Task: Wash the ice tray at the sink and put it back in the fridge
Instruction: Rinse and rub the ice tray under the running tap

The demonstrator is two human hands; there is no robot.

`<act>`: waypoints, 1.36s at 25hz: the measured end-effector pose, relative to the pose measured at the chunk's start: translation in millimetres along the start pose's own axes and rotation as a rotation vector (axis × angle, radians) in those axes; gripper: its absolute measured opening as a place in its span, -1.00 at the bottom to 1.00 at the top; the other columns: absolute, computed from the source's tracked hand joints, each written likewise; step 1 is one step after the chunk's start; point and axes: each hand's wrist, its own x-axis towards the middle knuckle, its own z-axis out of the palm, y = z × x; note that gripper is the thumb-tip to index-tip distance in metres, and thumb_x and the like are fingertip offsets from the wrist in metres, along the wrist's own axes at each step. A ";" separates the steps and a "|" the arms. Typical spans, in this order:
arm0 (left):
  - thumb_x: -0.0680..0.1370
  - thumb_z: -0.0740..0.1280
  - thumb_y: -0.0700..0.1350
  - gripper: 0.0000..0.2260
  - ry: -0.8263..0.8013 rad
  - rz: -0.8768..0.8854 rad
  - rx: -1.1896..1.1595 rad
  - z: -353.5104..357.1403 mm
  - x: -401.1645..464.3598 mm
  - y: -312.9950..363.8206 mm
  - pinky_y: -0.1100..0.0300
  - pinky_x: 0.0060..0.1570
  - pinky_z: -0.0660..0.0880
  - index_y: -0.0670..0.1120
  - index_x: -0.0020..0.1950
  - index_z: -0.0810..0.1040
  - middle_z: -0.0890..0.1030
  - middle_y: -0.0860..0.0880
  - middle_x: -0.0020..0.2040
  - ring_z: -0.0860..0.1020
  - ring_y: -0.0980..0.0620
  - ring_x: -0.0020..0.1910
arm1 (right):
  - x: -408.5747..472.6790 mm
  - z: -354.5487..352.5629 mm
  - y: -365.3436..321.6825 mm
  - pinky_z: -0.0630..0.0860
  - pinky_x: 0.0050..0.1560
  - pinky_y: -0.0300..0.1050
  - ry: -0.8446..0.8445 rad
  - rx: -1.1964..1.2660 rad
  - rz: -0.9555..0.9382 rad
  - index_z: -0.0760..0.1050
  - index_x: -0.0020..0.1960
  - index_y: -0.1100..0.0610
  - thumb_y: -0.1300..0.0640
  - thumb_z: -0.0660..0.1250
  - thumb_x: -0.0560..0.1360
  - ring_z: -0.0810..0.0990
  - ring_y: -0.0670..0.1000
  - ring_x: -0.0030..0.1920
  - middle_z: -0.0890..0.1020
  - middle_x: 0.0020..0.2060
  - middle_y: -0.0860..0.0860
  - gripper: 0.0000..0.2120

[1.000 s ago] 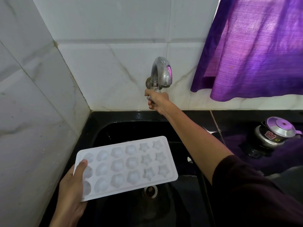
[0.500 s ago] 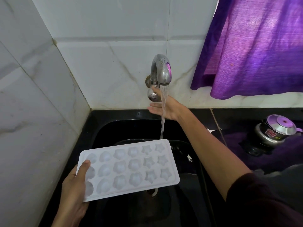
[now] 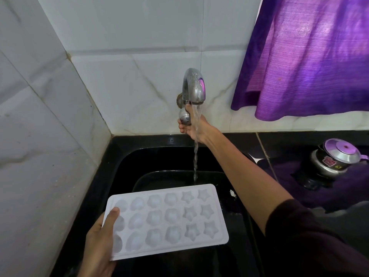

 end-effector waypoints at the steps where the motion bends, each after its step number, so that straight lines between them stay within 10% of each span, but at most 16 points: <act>1: 0.55 0.28 -0.07 -0.90 0.002 0.001 0.002 -0.2 0.0 -0.7 0.15 -0.37 0.34 -0.08 -0.03 0.53 0.54 -0.03 -0.19 0.50 -0.01 -0.26 | 0.0 -1.4 -0.2 0.37 -0.37 -0.18 -0.004 -0.002 -0.002 0.40 -0.23 0.22 -0.08 0.11 0.61 0.39 -0.01 -0.42 0.45 -0.39 0.10 -0.58; 12: 0.55 0.28 -0.04 -0.91 -0.007 -0.014 -0.032 0.1 14.8 -4.7 0.09 -0.28 0.48 0.02 -0.09 0.57 0.60 -0.10 -0.07 0.57 -0.13 -0.16 | 3.3 -4.0 3.3 0.47 -0.34 -0.18 0.001 0.025 0.033 0.43 -0.04 0.27 -0.13 0.10 0.60 0.49 0.00 -0.38 0.54 -0.31 0.10 -0.55; 19: 0.56 0.26 -0.04 -0.85 0.004 0.010 -0.048 8.3 15.6 2.5 0.11 -0.32 0.44 -0.07 0.06 0.52 0.57 -0.04 -0.11 0.55 -0.08 -0.18 | -3.5 -18.0 -0.4 0.52 0.04 -0.05 -0.066 -0.019 0.077 0.15 0.49 0.20 -0.32 0.00 0.55 0.53 0.20 0.13 0.35 0.35 0.29 -0.27; 34: 0.58 0.25 -0.06 -0.91 -0.035 0.059 -0.095 48.6 31.2 12.9 0.12 -0.34 0.44 -0.02 -0.04 0.53 0.57 -0.02 -0.15 0.56 -0.03 -0.21 | 2.2 -4.8 -19.3 0.46 0.04 -0.10 -0.007 -0.002 0.073 0.41 0.15 0.19 0.14 0.19 0.61 0.45 -0.03 -0.22 0.47 -0.22 0.08 -0.83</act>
